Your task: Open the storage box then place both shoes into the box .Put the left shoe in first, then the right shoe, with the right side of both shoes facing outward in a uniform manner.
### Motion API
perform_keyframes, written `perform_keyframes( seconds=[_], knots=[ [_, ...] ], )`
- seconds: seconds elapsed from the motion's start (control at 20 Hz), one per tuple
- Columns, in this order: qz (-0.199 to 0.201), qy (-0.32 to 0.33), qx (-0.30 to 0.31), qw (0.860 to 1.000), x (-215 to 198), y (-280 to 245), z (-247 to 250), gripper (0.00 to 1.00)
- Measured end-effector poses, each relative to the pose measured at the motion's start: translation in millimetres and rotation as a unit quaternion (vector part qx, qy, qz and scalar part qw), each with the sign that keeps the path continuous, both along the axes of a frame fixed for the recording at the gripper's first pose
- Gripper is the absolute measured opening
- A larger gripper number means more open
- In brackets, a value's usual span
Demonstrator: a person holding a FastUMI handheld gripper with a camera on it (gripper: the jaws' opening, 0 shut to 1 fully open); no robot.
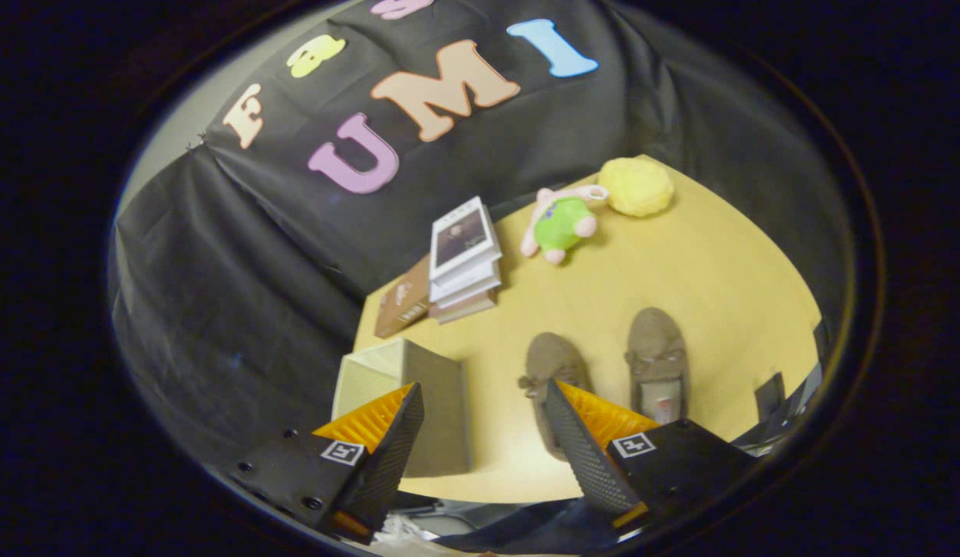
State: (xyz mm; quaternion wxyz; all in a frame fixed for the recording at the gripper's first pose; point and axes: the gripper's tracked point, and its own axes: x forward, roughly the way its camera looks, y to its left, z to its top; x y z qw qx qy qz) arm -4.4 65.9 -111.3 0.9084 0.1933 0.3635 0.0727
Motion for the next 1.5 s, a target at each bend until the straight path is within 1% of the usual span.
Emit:
perform_keyframes(
  seconds=[0.1, 0.25, 0.35, 0.45, 0.6, 0.85, 0.9, 1.0, 1.1, 1.15, 1.2, 1.3, 1.5],
  knots=[
    [0.006, 0.048, -0.031, 0.998, -5, -13, -41, 1.0],
    [0.029, 0.1, -0.072, 0.992, -1, -20, -93, 1.0],
    [0.044, 0.128, -0.112, 0.984, 7, -29, -127, 1.0],
    [0.058, 0.152, -0.142, 0.976, 11, -41, -149, 1.0],
    [0.076, 0.181, -0.14, 0.971, 21, -34, -170, 0.99],
    [0.093, 0.215, -0.149, 0.961, 23, -32, -190, 0.49],
    [0.092, 0.224, -0.139, 0.96, 23, -28, -192, 0.39],
    [0.079, 0.23, -0.14, 0.96, 23, -32, -192, 0.19],
    [0.076, 0.23, -0.135, 0.961, 23, -34, -192, 0.13],
    [0.066, 0.229, -0.129, 0.963, 28, -33, -195, 0.1],
    [0.06, 0.229, -0.118, 0.964, 23, -35, -190, 0.04],
    [0.047, 0.227, -0.086, 0.969, 21, -32, -189, 0.03],
    [0.051, 0.229, -0.034, 0.972, 13, -22, -180, 0.03]
  ],
)
